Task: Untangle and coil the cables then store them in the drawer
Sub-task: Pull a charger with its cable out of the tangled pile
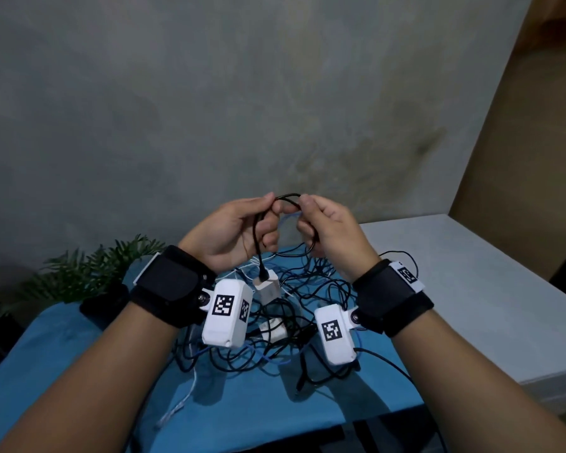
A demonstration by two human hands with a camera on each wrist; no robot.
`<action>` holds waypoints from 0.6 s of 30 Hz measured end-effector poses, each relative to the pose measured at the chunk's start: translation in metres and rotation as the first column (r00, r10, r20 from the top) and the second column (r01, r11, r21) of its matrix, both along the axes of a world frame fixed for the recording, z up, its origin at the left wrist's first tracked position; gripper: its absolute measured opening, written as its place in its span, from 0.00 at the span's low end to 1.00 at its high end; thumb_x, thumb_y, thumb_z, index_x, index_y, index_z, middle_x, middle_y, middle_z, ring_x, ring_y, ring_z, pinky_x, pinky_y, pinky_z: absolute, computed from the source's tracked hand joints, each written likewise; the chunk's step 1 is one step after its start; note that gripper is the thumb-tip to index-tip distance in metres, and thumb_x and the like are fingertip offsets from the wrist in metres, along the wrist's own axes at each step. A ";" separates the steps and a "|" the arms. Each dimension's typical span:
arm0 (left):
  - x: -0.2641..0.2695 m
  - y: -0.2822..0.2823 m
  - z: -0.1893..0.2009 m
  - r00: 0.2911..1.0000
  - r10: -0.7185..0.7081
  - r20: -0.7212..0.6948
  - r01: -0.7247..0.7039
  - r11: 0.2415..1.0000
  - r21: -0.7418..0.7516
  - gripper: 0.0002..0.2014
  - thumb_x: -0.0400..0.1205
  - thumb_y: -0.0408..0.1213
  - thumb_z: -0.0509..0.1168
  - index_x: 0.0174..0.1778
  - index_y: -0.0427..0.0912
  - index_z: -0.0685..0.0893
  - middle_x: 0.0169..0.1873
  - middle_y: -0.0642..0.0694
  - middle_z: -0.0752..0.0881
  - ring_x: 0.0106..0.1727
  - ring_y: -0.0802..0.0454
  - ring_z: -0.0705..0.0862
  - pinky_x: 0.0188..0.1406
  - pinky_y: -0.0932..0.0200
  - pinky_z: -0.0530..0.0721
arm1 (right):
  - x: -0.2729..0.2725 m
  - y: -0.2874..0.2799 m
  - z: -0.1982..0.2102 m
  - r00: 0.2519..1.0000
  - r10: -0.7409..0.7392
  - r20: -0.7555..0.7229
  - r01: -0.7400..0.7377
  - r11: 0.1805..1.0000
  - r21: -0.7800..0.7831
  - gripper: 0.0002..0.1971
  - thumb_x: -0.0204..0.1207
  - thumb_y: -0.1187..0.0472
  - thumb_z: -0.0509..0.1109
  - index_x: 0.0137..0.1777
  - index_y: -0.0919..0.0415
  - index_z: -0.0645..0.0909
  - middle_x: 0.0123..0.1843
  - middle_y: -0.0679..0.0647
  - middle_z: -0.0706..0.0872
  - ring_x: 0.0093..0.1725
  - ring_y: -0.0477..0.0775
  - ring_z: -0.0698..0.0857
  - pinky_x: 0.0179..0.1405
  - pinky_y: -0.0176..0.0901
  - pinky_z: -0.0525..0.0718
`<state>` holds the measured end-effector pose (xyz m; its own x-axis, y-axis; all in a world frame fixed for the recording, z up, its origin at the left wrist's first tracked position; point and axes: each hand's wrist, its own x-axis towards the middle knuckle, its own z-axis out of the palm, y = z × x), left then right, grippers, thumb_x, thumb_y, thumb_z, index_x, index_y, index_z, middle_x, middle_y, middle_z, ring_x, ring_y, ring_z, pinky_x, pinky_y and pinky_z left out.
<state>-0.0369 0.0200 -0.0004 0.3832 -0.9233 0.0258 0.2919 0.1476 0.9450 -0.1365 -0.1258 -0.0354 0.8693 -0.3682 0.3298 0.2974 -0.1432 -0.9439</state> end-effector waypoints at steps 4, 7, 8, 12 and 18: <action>-0.005 -0.001 -0.002 1.000 0.005 -0.003 -0.005 0.999 0.035 0.18 0.91 0.49 0.51 0.44 0.42 0.77 0.14 0.54 0.65 0.15 0.57 0.68 0.21 0.62 0.75 | -0.001 0.002 0.002 0.999 0.018 0.038 -0.014 0.995 -0.094 0.15 0.92 0.56 0.57 0.54 0.56 0.87 0.26 0.49 0.63 0.24 0.45 0.61 0.21 0.36 0.59; -0.009 0.002 0.000 1.000 0.010 -0.025 -0.010 1.000 0.016 0.16 0.91 0.45 0.52 0.44 0.41 0.77 0.11 0.54 0.63 0.17 0.57 0.76 0.29 0.59 0.84 | -0.007 0.002 0.005 0.997 0.047 0.055 -0.038 0.986 -0.161 0.16 0.92 0.58 0.58 0.52 0.51 0.88 0.29 0.56 0.61 0.24 0.42 0.62 0.22 0.33 0.60; -0.012 0.003 0.001 0.999 -0.007 -0.041 0.007 1.000 0.001 0.15 0.91 0.44 0.52 0.44 0.40 0.78 0.11 0.54 0.63 0.17 0.56 0.77 0.31 0.58 0.86 | -0.010 0.002 0.007 0.997 0.058 0.047 -0.049 0.985 -0.165 0.17 0.92 0.57 0.57 0.51 0.47 0.88 0.31 0.59 0.63 0.24 0.42 0.63 0.21 0.32 0.61; -0.013 0.011 0.004 0.986 -0.120 -0.113 0.106 0.987 -0.118 0.18 0.89 0.42 0.52 0.60 0.35 0.84 0.14 0.53 0.63 0.12 0.61 0.69 0.18 0.63 0.79 | -0.011 -0.001 0.003 0.999 0.033 0.016 -0.029 0.984 -0.178 0.19 0.92 0.52 0.56 0.53 0.43 0.90 0.32 0.61 0.70 0.25 0.44 0.68 0.22 0.34 0.63; -0.002 0.011 0.009 0.995 -0.008 -0.095 -0.016 0.968 -0.251 0.25 0.88 0.39 0.52 0.80 0.30 0.70 0.35 0.55 0.86 0.13 0.62 0.72 0.13 0.68 0.75 | -0.005 -0.021 -0.030 0.974 -0.226 0.007 0.189 0.793 -0.579 0.15 0.91 0.50 0.59 0.64 0.53 0.86 0.31 0.38 0.79 0.32 0.40 0.75 0.35 0.38 0.71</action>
<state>-0.0393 0.0307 0.0087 0.3986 -0.8902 0.2206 0.3770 0.3783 0.8454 -0.1420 -0.1472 -0.0658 0.8187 -0.3026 0.4880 0.1442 -0.7143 -0.6849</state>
